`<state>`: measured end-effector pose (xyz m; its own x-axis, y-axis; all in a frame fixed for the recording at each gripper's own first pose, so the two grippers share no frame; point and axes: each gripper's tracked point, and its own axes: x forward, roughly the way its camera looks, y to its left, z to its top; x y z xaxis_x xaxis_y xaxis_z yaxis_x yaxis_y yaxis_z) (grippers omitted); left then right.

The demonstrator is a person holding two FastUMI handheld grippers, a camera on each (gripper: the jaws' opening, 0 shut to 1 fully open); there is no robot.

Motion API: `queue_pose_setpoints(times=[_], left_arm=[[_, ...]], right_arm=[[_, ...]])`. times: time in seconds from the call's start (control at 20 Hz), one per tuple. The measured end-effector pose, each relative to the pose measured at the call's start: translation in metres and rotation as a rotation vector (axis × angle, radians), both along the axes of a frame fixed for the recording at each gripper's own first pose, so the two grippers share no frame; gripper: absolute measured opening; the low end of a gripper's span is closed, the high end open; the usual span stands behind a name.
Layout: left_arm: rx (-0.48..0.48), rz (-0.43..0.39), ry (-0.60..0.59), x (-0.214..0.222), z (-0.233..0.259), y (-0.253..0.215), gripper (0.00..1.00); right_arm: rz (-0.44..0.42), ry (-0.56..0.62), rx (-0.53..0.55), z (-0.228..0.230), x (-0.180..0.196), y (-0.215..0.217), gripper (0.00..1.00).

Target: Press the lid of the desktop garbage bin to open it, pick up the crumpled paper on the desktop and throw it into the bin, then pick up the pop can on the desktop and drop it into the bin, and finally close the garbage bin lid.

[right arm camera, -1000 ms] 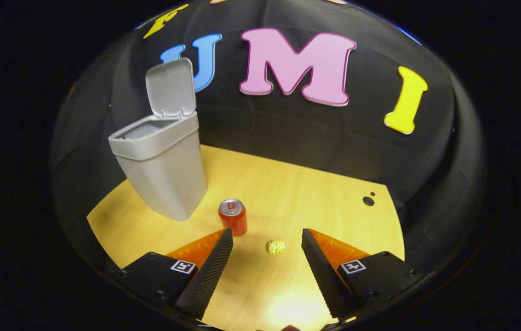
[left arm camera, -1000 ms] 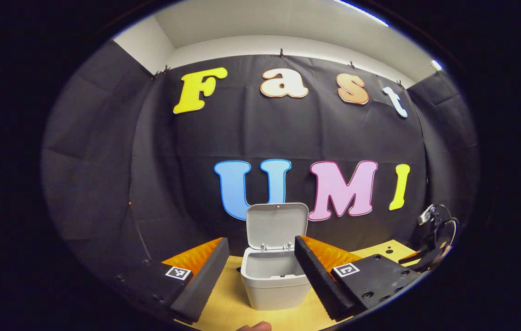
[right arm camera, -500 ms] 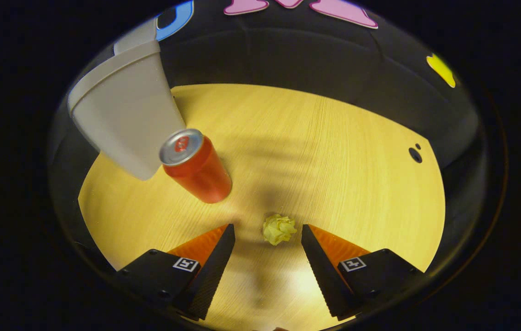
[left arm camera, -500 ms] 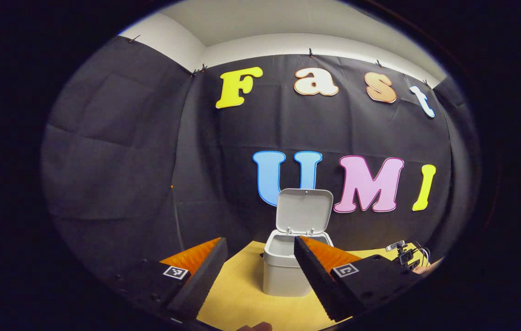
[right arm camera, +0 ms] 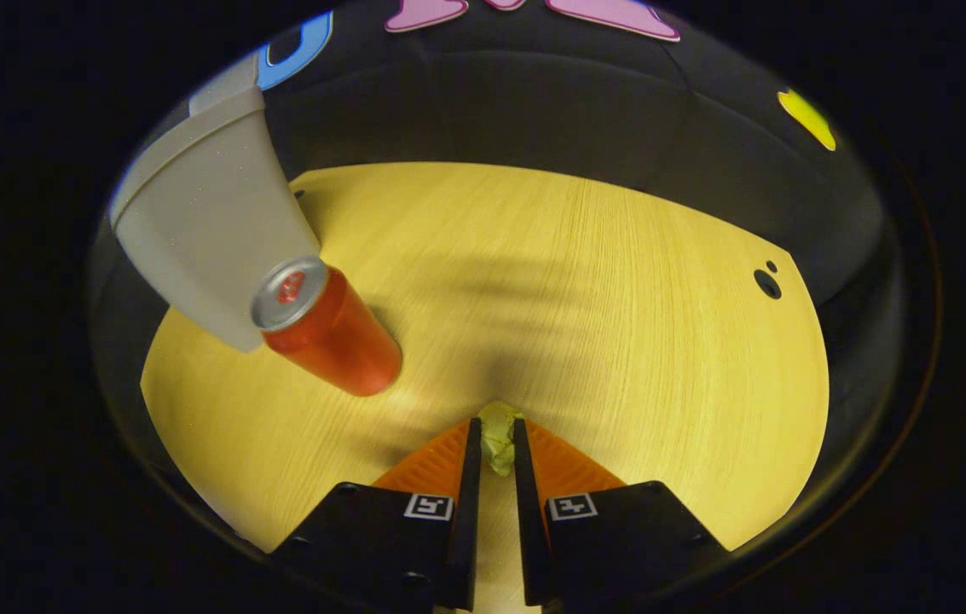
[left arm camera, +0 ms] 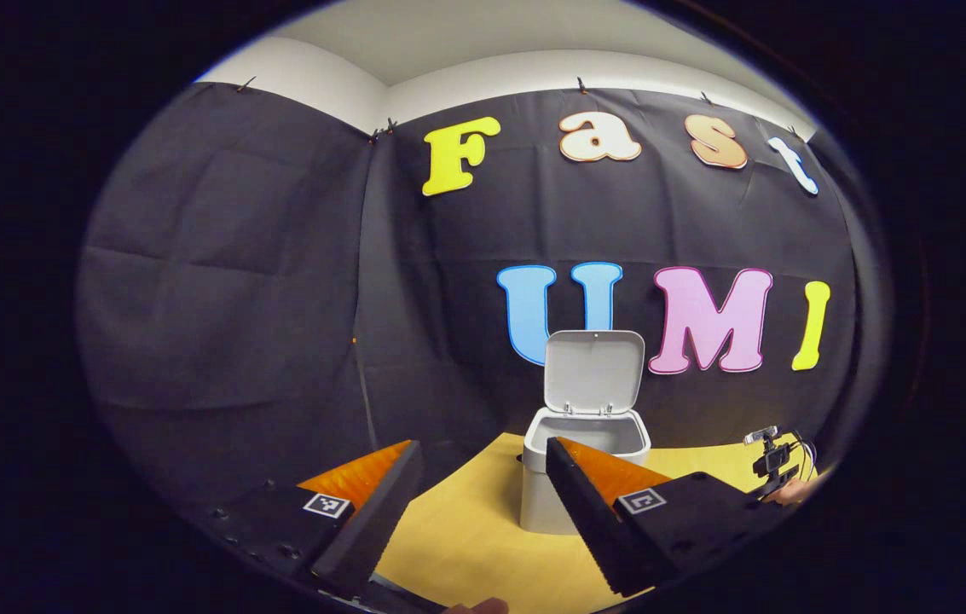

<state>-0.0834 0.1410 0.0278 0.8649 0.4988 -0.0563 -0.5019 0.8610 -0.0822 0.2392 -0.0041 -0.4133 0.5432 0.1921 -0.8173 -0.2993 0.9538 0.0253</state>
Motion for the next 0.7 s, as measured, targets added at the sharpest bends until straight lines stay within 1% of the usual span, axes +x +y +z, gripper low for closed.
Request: queue_pose_setpoints(times=[0.1,0.2,0.3,0.35,0.5,0.55,0.6,0.7], left_arm=[[-0.015,-0.01,-0.01,0.004,-0.004,0.001,0.98],[-0.039,-0.028,-0.009,0.009,-0.012,0.0,0.98],[-0.049,-0.046,-0.005,0.014,-0.017,-0.003,0.98],[-0.043,-0.053,-0.001,0.014,-0.018,-0.004,0.98],[-0.029,-0.071,0.004,0.019,-0.023,-0.006,0.98],[-0.032,-0.081,0.0,0.021,-0.024,-0.009,0.98],[-0.037,-0.089,-0.001,0.022,-0.025,-0.012,0.98],[-0.052,-0.093,-0.004,0.023,-0.03,-0.017,0.98]], right_arm=[[0.037,-0.063,0.066,0.036,-0.002,0.023,0.25],[0.094,-0.148,0.127,0.084,0.003,0.053,0.25],[0.163,-0.243,0.186,0.138,0.015,0.091,0.25],[0.196,-0.29,0.224,0.17,0.01,0.103,0.25],[0.284,-0.424,0.346,0.262,0.019,0.155,0.25],[0.312,-0.459,0.384,0.286,0.025,0.181,0.25],[0.34,-0.474,0.41,0.308,0.022,0.195,0.25],[0.386,-0.493,0.428,0.323,0.027,0.229,0.25]])
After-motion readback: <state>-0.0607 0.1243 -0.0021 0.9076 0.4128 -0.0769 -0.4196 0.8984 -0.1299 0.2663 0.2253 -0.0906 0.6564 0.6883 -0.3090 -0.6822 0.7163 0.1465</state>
